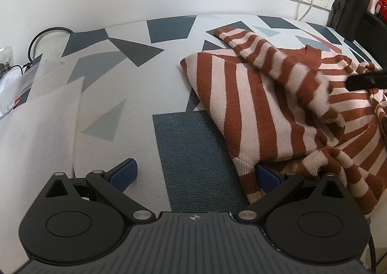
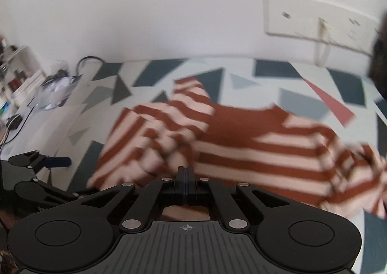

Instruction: Fold clothes

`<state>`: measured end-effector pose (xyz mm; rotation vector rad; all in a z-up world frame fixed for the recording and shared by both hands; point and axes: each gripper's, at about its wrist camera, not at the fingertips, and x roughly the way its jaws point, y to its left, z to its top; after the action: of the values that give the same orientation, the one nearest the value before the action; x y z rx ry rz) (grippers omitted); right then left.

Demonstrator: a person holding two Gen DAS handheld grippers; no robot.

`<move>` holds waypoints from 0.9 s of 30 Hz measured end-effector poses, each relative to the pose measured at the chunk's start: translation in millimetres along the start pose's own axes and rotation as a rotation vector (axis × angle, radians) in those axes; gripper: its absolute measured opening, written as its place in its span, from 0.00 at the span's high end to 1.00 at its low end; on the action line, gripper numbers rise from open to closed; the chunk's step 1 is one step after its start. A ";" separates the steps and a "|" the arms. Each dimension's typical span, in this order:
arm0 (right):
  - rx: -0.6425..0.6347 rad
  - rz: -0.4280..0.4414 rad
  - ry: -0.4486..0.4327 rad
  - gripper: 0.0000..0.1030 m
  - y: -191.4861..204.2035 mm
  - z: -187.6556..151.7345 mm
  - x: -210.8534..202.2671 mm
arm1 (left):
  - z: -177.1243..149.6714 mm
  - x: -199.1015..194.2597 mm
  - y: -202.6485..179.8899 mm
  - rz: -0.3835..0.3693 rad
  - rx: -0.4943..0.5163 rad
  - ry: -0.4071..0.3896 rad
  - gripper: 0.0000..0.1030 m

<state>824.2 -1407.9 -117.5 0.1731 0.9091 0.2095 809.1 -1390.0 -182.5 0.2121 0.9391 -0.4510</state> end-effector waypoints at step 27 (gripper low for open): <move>-0.001 -0.017 -0.023 0.95 12.4 41.5 47.9 | 8.3 3.4 -0.7 0.006 -0.010 0.051 0.00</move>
<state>884.4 -1386.3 -126.1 0.1664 0.8873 0.1916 816.5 -1394.6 -180.5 0.2183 0.9899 -0.4373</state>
